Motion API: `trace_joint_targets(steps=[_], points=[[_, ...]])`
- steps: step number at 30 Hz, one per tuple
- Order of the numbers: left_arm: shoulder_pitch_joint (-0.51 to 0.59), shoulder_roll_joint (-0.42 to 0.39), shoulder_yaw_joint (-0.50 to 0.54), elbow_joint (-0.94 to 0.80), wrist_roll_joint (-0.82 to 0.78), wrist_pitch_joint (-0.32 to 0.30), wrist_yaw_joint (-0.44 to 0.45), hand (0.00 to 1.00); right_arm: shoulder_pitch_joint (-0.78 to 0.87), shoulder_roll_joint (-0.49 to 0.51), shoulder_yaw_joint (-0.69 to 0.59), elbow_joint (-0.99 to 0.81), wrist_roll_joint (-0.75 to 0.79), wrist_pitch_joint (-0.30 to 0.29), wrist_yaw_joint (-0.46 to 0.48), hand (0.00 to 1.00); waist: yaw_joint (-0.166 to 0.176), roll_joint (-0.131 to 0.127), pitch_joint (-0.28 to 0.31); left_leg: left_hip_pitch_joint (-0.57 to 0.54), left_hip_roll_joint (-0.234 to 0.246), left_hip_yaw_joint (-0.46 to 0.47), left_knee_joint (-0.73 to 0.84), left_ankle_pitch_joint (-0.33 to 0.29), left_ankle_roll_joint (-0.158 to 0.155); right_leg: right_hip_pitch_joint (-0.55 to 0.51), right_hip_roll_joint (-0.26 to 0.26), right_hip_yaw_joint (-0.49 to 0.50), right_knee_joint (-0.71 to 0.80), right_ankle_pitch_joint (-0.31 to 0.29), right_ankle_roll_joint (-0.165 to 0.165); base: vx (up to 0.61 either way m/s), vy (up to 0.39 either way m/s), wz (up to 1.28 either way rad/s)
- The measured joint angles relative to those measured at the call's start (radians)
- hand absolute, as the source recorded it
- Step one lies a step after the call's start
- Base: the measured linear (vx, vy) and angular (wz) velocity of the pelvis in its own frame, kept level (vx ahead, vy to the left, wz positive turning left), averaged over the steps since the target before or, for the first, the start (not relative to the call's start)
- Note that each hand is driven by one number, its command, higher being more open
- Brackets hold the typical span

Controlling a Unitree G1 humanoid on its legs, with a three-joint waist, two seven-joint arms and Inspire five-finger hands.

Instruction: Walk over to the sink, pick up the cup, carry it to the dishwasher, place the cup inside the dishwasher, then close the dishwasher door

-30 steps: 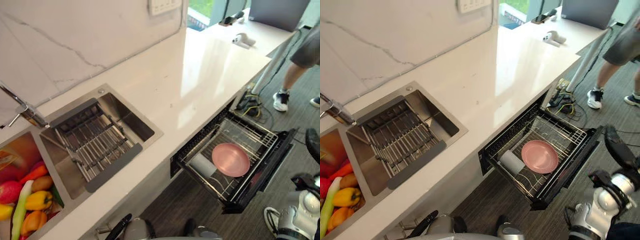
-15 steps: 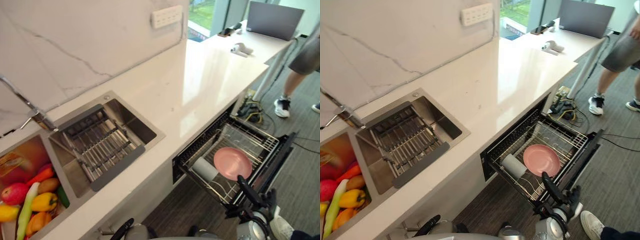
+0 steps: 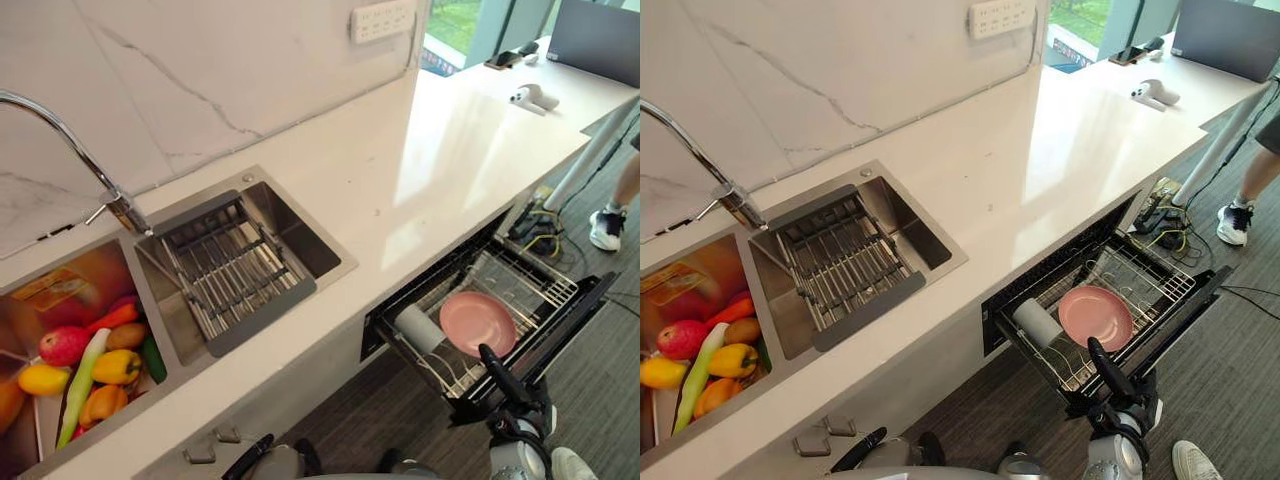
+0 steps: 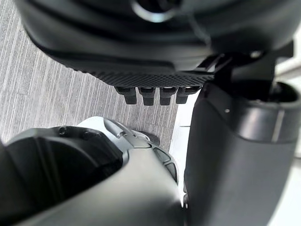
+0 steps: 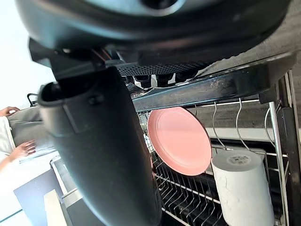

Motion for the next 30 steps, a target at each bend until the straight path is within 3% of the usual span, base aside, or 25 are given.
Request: trace_joint_targets(steps=[7,11,14,20,24,27,30], points=[[0.028,0.001,0.0,-0.007,0.034,-0.026,-0.086,1.0,-0.055,-0.047,0.073,0.037,0.09,0.032,0.129,1.0,0.046,0.025,-0.01,-0.016,-0.006,-0.054,-0.027,0.033,0.021,0.001,0.012,-0.052,-0.001,-0.006,-0.01,0.01,0.009,0.22],[0.043,-0.002,0.0,-0.005,0.035,-0.033,-0.092,1.0,-0.129,-0.078,0.122,0.047,0.113,0.055,0.148,1.0,0.058,0.052,-0.017,-0.025,-0.012,-0.087,-0.041,0.061,0.027,0.0,0.021,-0.085,-0.001,-0.007,-0.01,0.03,0.0,0.26],[0.052,-0.004,0.005,-0.006,0.045,-0.026,-0.105,1.0,-0.182,-0.109,0.154,0.055,0.114,0.092,0.149,1.0,0.088,0.06,-0.023,-0.028,-0.008,-0.108,-0.053,0.08,0.026,0.002,0.032,-0.107,0.002,-0.017,-0.017,0.06,-0.028,0.19],[0.06,0.011,0.039,-0.005,0.055,0.028,-0.206,1.0,-0.212,-0.137,0.337,0.079,0.115,0.19,0.242,1.0,0.099,0.058,-0.024,-0.014,0.002,-0.124,-0.086,0.1,0.007,0.013,0.052,-0.131,0.004,-0.027,-0.032,0.07,-0.018,0.08],[0.06,0.028,0.039,-0.005,0.052,0.051,-0.238,1.0,-0.193,-0.143,0.401,0.08,0.11,0.191,0.282,1.0,0.093,0.048,-0.026,-0.012,0.007,-0.118,-0.088,0.102,0.007,0.013,0.054,-0.125,0.003,-0.031,-0.034,0.04,0.036,-0.03],[0.065,0.042,0.039,-0.003,0.052,0.055,-0.254,1.0,-0.161,-0.185,0.529,0.078,-0.089,0.182,0.294,1.0,0.095,0.028,-0.04,-0.016,0.012,-0.109,-0.088,0.101,0.007,0.001,0.055,-0.112,0.002,-0.038,-0.03,0.04,0.05,-0.08],[0.073,0.056,0.037,0.001,0.052,0.037,-0.256,1.0,-0.121,-0.208,0.557,0.078,-0.29,0.174,0.334,1.0,0.092,0.004,-0.052,-0.016,0.016,-0.092,-0.087,0.095,0.006,-0.005,0.055,-0.094,0.002,-0.038,-0.03,0.06,0.047,-0.17]])
